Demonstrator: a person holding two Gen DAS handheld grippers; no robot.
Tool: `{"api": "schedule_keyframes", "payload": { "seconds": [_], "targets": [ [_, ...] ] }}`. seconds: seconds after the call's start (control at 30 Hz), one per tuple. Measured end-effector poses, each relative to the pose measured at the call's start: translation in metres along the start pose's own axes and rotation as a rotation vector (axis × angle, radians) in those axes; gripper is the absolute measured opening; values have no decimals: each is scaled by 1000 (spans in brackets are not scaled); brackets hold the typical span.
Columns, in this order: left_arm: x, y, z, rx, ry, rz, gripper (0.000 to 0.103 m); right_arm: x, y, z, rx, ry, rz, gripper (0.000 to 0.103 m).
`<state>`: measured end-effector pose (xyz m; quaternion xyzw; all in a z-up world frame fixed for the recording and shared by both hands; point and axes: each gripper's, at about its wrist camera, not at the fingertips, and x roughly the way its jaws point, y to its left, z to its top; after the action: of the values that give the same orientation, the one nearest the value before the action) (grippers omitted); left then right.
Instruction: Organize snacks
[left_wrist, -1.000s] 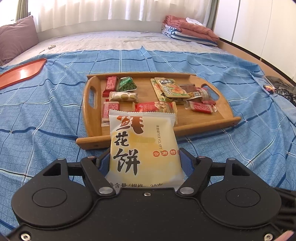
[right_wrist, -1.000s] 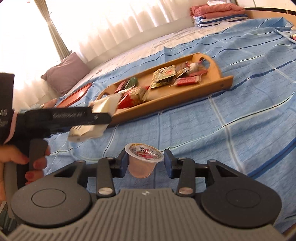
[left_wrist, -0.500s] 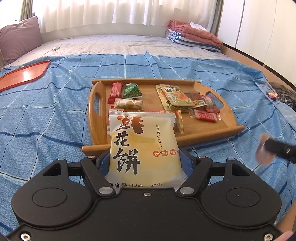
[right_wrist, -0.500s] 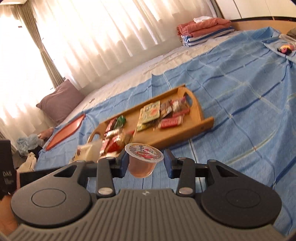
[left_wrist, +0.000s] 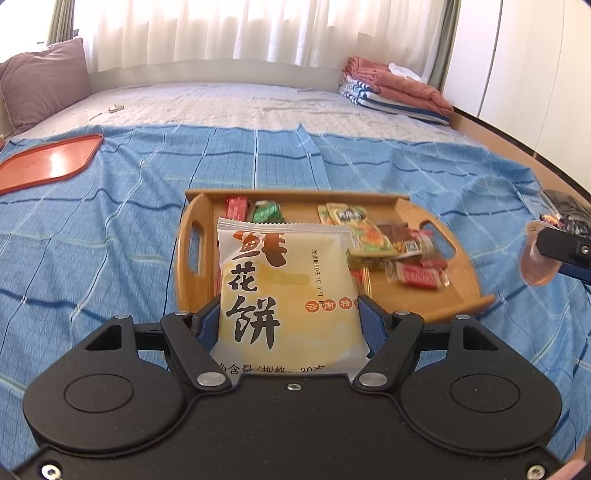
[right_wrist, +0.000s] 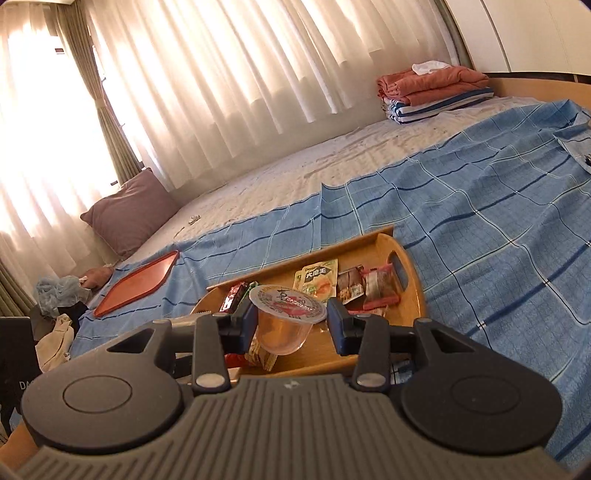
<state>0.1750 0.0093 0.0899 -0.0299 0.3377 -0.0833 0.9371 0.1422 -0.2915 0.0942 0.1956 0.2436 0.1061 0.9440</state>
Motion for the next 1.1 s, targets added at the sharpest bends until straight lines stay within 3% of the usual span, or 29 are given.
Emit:
{"api": "schedule_keyframes", "payload": {
  "seconds": [0.47,0.9,1.1],
  "targets": [
    [34,1,29,-10,-22,-3,72,61,-11,20,26,79,-29,45],
    [88,-5,66,30,-34,-27,72,111,-23,50,24,79,-67,45],
    [129,-8,84,-15,25,-28,72,142,-33,63,41,102,-96,45]
  ]
}}
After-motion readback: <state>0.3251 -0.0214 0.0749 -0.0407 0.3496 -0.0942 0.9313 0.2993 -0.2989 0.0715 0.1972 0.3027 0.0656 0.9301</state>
